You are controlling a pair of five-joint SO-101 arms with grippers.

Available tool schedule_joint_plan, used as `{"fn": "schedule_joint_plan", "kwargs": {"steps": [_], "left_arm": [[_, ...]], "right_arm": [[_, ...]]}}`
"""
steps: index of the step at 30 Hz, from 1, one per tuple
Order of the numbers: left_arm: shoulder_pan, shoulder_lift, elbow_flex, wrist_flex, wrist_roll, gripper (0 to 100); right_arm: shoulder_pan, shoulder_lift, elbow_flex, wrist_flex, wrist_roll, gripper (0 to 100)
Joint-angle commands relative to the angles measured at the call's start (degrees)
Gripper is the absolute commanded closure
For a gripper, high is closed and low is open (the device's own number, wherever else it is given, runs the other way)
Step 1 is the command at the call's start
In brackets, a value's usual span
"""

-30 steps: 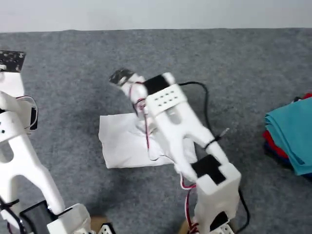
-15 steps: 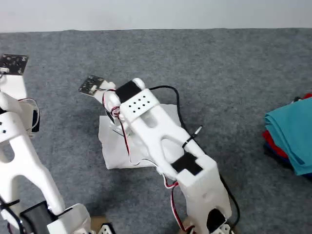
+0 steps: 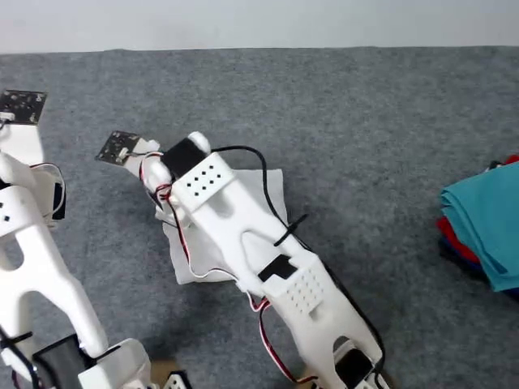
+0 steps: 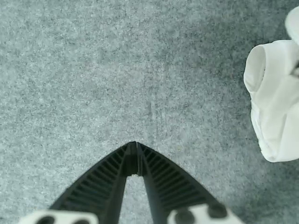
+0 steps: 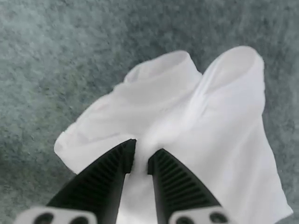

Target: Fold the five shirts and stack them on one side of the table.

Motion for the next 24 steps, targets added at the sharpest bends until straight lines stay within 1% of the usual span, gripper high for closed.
{"fn": "schedule_joint_plan", "kwargs": {"steps": [1,5,7,10,13,15,21,23,24], "left_arm": [[0.00,-2.37,-0.22,-0.79,0.00,100],[0.00,-2.37,-0.22,-0.79,0.00,100],[0.00,-2.37,-0.22,-0.79,0.00,100],[0.00,-2.37,-0.22,-0.70,0.00,100],[0.00,-2.37,-0.22,-0.70,0.00,100],[0.00,-2.37,-0.22,-0.70,0.00,100],[0.00,-2.37,-0.22,-0.70,0.00,100],[0.00,-2.37,-0.22,-0.70,0.00,100],[-0.09,-2.37,-0.22,-0.70,0.00,100]], "right_arm": [[-1.19,0.40,-4.66,1.54,-0.26,98.8],[-2.33,1.27,-4.66,1.36,-1.32,98.3],[-2.33,0.92,-4.66,1.63,-1.41,96.2],[-2.24,-0.31,-5.54,2.77,-1.58,84.5],[-1.98,-3.56,-5.80,2.86,-3.96,71.3],[-2.07,-6.20,-5.71,2.77,-4.66,66.9],[-1.27,-12.62,-4.31,2.95,-4.66,66.9],[0.57,-14.20,-1.41,2.95,-4.57,70.9],[1.54,-14.64,0.35,2.86,-4.40,74.5]]}}
